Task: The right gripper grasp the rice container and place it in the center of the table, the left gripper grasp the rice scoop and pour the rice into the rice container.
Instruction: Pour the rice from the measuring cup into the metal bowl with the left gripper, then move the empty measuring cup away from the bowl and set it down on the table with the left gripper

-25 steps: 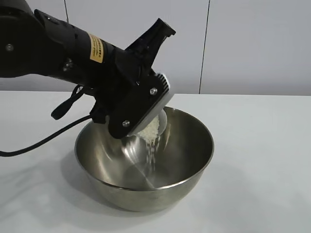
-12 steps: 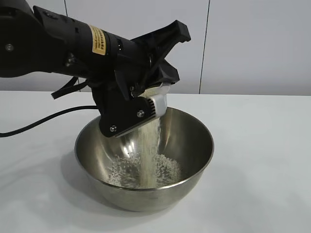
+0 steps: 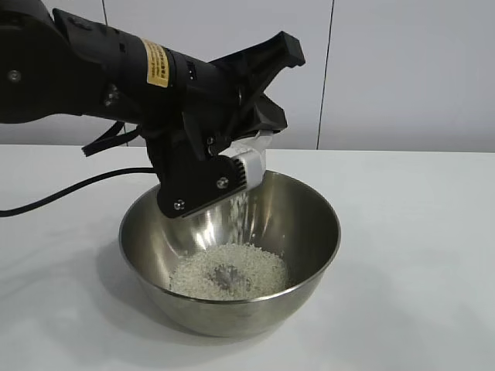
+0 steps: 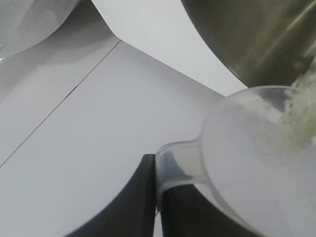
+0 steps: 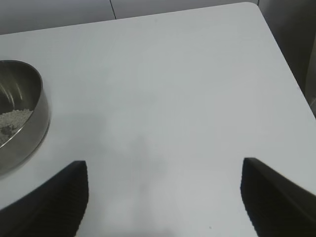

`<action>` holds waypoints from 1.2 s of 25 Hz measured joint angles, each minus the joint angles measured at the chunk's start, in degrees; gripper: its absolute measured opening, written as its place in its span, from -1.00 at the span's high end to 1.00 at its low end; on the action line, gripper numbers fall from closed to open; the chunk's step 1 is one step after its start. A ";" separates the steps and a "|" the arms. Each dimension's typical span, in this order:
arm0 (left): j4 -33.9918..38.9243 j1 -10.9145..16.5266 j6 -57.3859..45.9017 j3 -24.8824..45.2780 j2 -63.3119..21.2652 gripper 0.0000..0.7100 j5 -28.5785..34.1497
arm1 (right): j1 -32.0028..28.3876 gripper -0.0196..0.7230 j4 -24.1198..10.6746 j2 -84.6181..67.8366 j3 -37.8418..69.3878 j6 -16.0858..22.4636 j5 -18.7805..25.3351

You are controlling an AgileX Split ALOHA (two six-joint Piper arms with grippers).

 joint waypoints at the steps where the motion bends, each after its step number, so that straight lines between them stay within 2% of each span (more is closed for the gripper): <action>1: -0.07 0.00 -0.32 0.00 0.00 0.98 0.00 | 0.00 -0.61 0.00 0.00 0.00 0.00 0.00; 5: -0.58 0.00 -6.71 0.00 0.00 0.98 0.00 | 0.00 -0.61 0.00 0.00 0.00 0.00 0.00; 8: -2.67 0.00 -18.65 0.00 0.00 0.98 -0.28 | 0.00 -0.61 0.00 0.00 0.00 0.00 0.00; 11: -6.99 0.00 -38.36 0.00 0.00 0.98 -4.07 | 0.00 -0.61 0.00 0.00 0.00 0.00 0.00; 19: -22.55 0.00 -90.39 0.00 0.00 0.98 -22.08 | 0.00 -0.61 0.00 0.00 0.00 0.00 0.00; 23: -26.98 0.00 -109.84 0.00 0.00 0.98 -23.83 | 0.00 -0.61 0.00 0.00 0.00 0.00 0.00; 26: -27.01 0.00 -118.03 0.00 -0.34 0.98 -23.89 | 0.00 -0.61 0.00 0.00 0.00 0.00 0.00; 30: -27.08 0.00 -120.37 0.63 -3.28 0.98 -23.89 | 0.00 -0.61 0.00 0.00 0.00 0.00 0.00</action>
